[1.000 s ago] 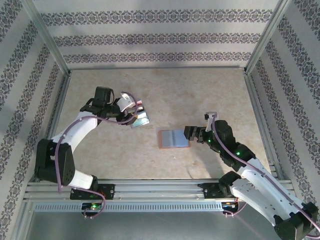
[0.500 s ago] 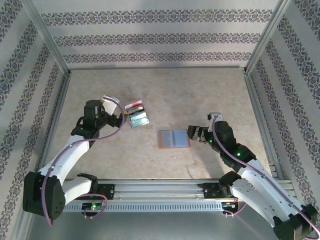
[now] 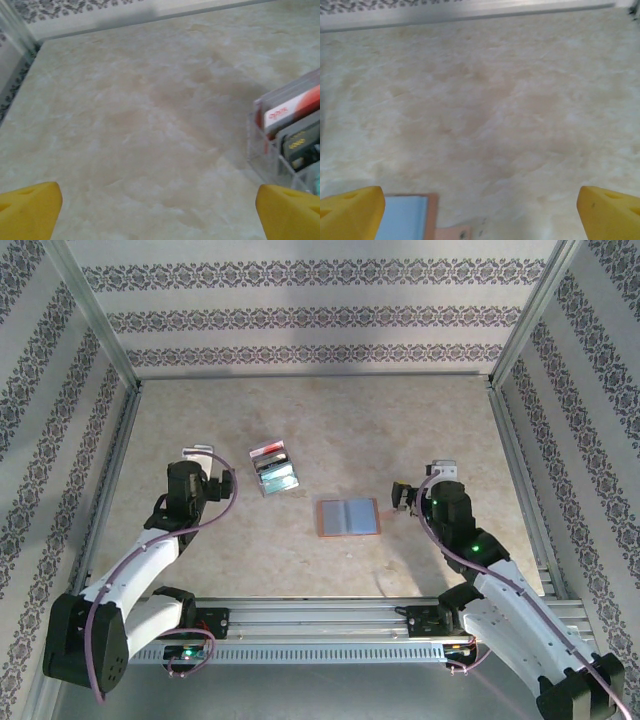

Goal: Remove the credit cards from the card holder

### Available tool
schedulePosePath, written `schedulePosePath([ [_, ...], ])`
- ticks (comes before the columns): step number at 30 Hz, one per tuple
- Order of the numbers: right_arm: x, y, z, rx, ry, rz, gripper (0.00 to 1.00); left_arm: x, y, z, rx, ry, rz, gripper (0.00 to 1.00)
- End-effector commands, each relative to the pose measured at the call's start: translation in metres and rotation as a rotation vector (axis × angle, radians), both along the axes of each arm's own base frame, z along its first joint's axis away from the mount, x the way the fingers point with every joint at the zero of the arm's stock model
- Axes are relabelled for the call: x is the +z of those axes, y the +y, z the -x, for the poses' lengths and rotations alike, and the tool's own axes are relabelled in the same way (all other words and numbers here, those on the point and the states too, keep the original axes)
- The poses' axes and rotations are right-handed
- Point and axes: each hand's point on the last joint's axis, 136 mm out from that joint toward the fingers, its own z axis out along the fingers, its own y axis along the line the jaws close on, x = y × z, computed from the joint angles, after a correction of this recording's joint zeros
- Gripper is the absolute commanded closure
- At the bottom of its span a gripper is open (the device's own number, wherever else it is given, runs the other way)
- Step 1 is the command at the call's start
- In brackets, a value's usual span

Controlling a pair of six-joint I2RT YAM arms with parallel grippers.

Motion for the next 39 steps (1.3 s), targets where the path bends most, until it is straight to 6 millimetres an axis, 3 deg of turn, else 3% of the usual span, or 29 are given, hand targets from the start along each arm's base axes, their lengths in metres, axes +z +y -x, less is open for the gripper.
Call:
schedulePosePath([
  [1,0.015,-0.020,-0.012,-0.054,-0.120,0.075,0.02,0.007,0.022,-0.003,0.108,-0.078,0.005,0.01],
  [5,0.016,-0.032,-0.019,-0.064,-0.192,0.083,0.02,-0.006,0.033,-0.007,0.134,-0.067,0.007,0.01],
  [7,0.005,-0.041,-0.021,-0.085,-0.188,0.082,0.02,-0.011,0.036,-0.011,0.139,-0.068,0.018,0.01],
  [16,-0.009,-0.081,-0.026,-0.230,-0.196,0.057,0.02,-0.020,0.027,-0.042,0.076,-0.140,0.047,0.01],
  [28,-0.027,-0.084,-0.030,-0.222,-0.207,0.081,0.02,-0.049,0.010,-0.057,-0.024,-0.170,0.061,0.01],
  [36,-0.030,-0.083,-0.034,-0.213,-0.237,0.069,0.02,-0.062,0.011,-0.060,-0.042,-0.156,0.086,0.01],
  [39,-0.034,-0.080,-0.038,-0.199,-0.233,0.067,0.01,-0.063,0.021,-0.062,0.006,-0.143,0.107,0.01],
])
